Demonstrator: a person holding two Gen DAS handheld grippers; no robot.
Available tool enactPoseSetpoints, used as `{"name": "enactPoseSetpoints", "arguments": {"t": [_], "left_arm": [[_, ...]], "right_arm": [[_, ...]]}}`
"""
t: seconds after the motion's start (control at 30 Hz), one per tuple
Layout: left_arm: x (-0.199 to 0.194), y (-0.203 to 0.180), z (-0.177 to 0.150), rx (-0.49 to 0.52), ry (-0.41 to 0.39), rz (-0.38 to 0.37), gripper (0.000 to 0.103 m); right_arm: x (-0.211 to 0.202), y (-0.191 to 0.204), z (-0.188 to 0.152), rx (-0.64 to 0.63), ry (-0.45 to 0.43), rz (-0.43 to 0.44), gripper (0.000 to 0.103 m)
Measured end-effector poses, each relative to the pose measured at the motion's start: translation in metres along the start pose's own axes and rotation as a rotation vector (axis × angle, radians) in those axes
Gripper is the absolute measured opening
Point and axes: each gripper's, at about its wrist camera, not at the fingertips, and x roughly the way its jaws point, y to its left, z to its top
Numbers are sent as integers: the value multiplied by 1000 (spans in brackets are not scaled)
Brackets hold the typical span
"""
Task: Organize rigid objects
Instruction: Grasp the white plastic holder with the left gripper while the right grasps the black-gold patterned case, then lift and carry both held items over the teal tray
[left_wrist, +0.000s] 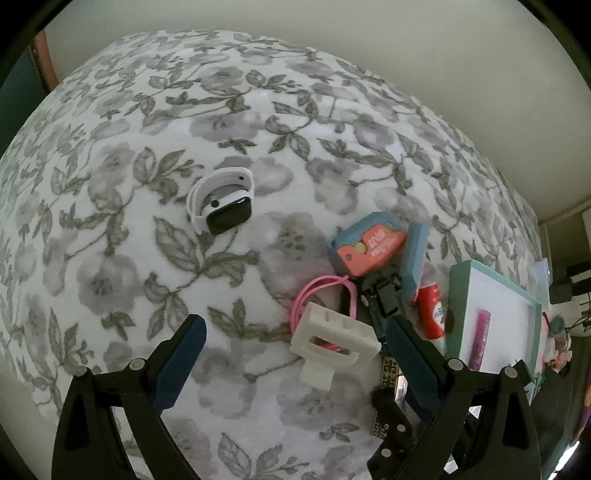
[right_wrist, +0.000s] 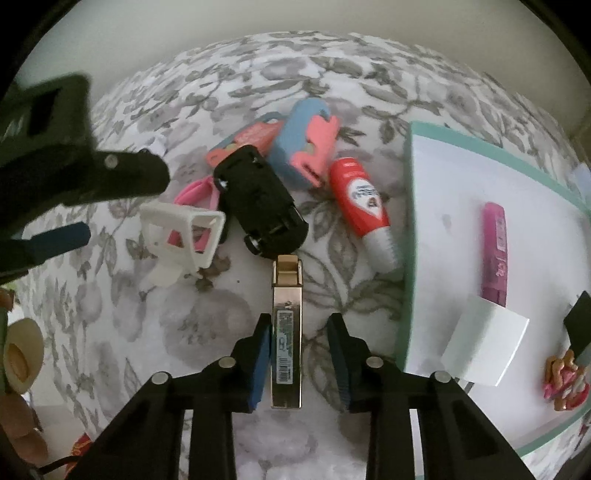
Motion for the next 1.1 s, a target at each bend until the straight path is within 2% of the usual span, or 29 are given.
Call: {"name": "enactPoseSetpoints", "arguments": {"t": [0.37,0.6,0.7,0.8,0.83,1.1], "left_arm": [[12,-13,-3,47,44,-6,98],[26,-26,-8,108,66,44,98],[31,-32,-10,132,74,52,84],[37,-37,-13,145,90,50,66],[39,-37,-14,146,95,50,55],[39,-35,-18,134,95,30,55]], "right_arm": [[-9,-36,3,98,5,62,29],[-13,-50,5,116,6,83,26],[-9,-48,6,105,14,68,25],[-8,-40,3,91,17,58,24],[-7,-39,2,89,16,56,24],[-5,-30,-1,38,13,14,23]]}}
